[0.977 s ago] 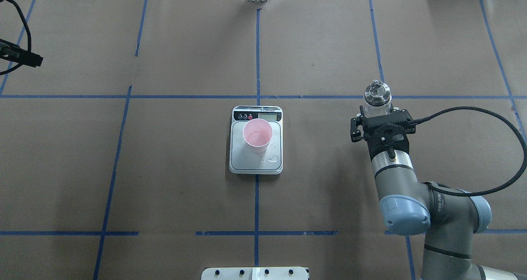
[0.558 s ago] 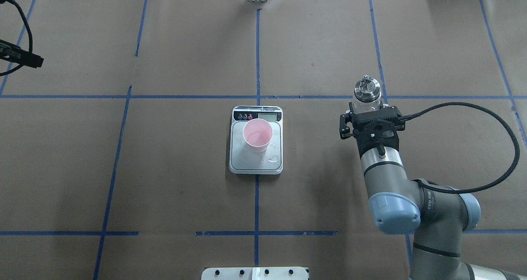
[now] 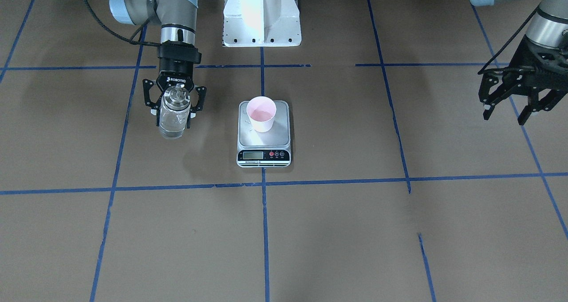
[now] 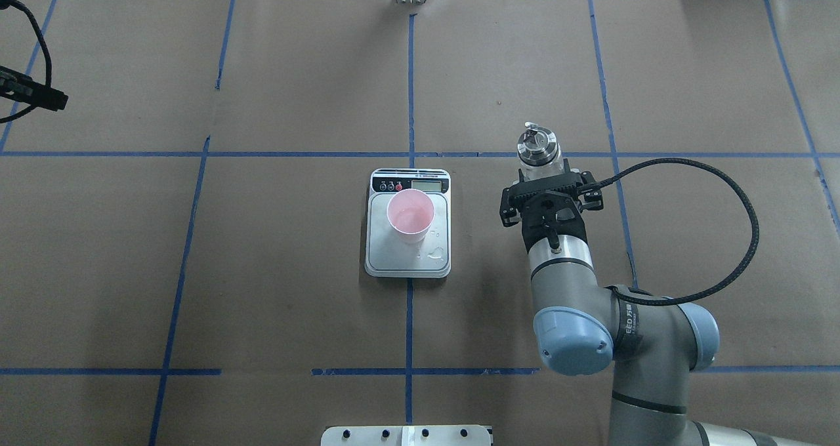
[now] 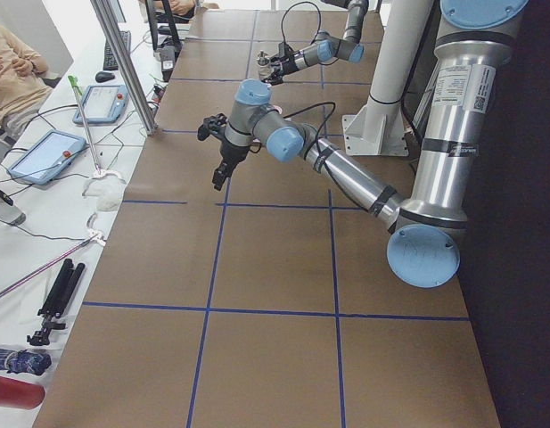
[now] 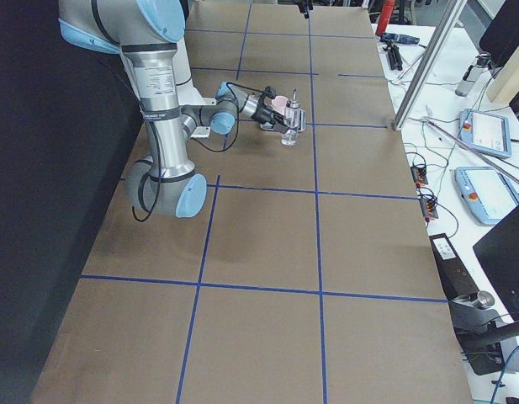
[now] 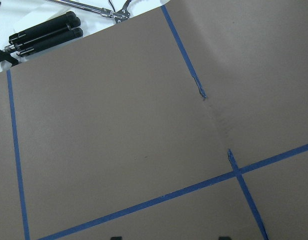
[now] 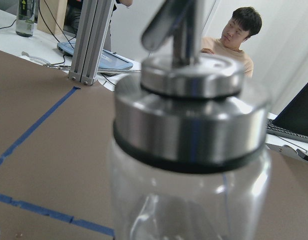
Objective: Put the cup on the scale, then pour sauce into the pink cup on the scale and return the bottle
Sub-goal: 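Carry the bottle with the right gripper toward the pink cup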
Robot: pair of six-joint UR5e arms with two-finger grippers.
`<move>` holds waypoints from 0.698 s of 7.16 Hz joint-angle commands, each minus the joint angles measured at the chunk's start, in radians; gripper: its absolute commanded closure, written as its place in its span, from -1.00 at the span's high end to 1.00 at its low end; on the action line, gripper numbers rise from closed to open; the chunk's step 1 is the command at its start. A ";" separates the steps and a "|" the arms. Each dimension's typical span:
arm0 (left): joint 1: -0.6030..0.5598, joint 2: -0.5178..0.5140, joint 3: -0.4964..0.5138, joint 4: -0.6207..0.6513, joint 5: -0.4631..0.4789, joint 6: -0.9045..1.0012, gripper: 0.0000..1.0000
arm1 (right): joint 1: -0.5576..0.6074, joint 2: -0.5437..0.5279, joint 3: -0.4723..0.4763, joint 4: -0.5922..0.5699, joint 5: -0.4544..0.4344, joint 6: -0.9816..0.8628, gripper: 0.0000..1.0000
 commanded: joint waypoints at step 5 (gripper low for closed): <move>0.000 0.007 0.022 -0.008 0.001 0.007 0.43 | -0.070 0.105 -0.002 -0.449 -0.214 -0.372 -1.00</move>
